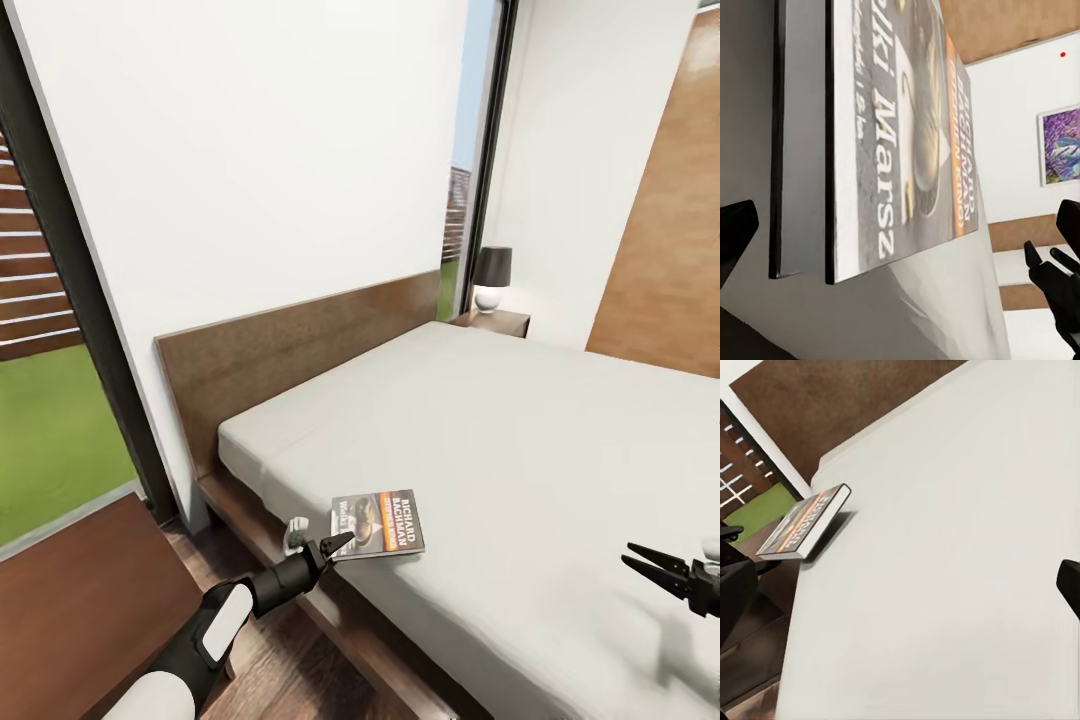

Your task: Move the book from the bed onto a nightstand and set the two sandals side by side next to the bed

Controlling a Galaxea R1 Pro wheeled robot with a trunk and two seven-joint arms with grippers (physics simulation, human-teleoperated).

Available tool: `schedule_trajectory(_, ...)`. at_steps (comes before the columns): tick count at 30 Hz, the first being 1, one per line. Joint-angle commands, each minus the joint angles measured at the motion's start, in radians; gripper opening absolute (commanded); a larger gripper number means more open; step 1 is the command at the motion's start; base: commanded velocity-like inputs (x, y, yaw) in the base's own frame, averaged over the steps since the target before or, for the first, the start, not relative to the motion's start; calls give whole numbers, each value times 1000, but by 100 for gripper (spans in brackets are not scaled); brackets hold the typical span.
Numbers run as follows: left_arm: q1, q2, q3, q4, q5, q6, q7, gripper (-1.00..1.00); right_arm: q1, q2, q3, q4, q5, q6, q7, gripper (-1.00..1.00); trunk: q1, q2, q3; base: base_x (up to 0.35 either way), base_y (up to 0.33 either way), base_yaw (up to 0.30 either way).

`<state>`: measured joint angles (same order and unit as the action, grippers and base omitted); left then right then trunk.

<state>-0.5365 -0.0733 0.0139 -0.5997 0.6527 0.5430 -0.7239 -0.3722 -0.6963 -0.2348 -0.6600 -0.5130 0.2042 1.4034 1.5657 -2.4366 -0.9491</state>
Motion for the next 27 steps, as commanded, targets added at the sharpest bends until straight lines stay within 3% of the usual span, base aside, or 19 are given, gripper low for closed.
schedule_trajectory(1, 0, 0, 1, 0, 5, 8, 0, 100, -1, 0, 0, 0, -3, 11, 3, 100, 0, 0, -1, 0, 0, -29)
schedule_trajectory(27, 0, 1, 3, -1, 5, 9, -3, 100, -1, 0, 0, -1, -3, 11, 3, 100, 0, 0, -1, 0, 0, -2)
